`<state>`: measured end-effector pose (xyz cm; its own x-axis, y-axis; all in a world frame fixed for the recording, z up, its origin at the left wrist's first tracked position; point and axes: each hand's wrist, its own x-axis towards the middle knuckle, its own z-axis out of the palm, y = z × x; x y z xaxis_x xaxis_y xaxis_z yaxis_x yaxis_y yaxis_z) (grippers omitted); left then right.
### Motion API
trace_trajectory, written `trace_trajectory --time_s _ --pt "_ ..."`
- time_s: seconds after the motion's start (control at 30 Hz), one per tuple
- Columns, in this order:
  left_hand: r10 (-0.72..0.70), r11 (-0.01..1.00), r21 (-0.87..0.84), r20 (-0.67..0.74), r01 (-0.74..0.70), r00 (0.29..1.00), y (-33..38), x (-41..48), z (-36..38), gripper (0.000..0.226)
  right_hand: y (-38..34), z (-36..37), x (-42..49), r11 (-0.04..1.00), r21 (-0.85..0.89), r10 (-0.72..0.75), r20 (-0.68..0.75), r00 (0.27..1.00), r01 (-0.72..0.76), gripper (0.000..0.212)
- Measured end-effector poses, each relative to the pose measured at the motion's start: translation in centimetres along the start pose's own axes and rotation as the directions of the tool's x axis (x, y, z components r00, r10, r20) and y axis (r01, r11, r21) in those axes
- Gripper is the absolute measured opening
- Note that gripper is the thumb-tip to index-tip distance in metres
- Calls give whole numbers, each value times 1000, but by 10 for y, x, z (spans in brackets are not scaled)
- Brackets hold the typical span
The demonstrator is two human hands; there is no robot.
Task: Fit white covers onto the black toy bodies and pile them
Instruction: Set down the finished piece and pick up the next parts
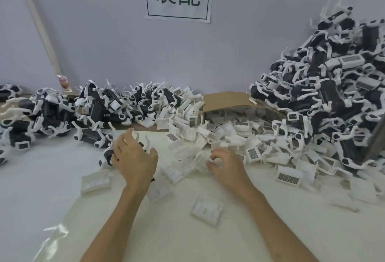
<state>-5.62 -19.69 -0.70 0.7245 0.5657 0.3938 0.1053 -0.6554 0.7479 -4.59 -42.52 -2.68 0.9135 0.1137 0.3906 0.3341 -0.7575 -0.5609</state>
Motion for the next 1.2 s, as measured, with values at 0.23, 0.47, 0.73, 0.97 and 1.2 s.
trace_trajectory --time_s 0.23,0.47,0.73,0.97,1.2 --pt "90 926 350 168 -145 982 -20 8 4 44 -1 -5 1 986 168 33 -115 993 -14 35" --pt "253 931 205 230 -301 940 -12 3 6 39 0 -6 0 977 210 58 -108 992 -34 15" --pt "121 769 -639 174 19 977 10 -1 -8 26 -18 -15 -2 794 595 126 36 991 -122 2" --pt "9 60 -792 609 607 793 12 9 -20 13 -19 -15 -2 807 578 151 -2 989 -122 34" --pt "44 -75 -651 755 755 655 8 10 -22 8 -21 -18 -7 783 614 36 118 992 -102 44"
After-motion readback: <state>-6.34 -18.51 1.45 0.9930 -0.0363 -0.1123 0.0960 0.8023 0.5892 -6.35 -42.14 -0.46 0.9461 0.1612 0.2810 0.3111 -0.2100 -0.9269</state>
